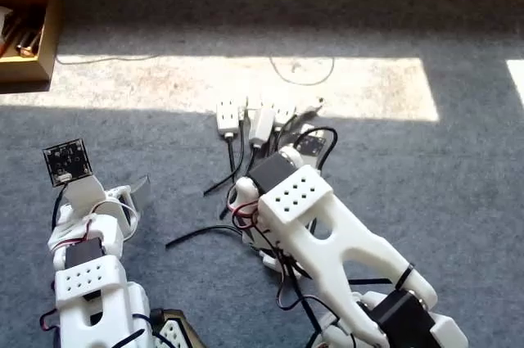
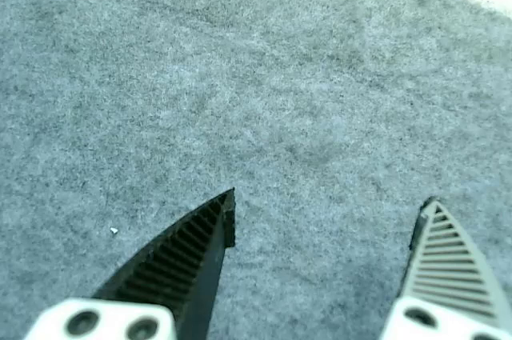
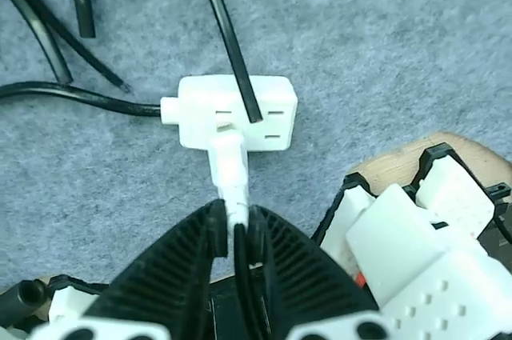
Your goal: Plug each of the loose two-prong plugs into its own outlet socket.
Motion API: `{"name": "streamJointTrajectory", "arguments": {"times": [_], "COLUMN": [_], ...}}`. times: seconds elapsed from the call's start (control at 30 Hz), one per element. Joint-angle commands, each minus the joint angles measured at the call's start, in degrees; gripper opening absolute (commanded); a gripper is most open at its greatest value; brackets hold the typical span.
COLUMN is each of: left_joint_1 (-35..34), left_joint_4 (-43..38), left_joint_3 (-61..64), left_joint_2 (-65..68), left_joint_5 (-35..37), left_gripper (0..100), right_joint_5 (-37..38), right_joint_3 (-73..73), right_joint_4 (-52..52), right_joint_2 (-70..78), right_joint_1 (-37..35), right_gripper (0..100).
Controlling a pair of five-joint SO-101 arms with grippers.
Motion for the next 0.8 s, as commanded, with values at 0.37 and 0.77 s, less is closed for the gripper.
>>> {"name": "streamJointTrajectory", "arguments": {"times": [0.37, 0.77], "left_joint_1": [0.84, 0.84], "left_joint_4": [-1.14, -1.14], "left_joint_3": [-0.40, -0.40], "left_joint_2": [-0.66, -0.66], "left_joint_5": [-0.44, -0.44], "left_gripper": [35, 35], "right_joint_5": [-0.70, -0.62], "right_joint_3": [-0.04, 0.22], "right_joint_4": [-2.51, -2.68], "right_joint_2": [-0.40, -0.22], "right_joint_1": [3.30, 3.30], "right_gripper": [0.5, 0.5]}}
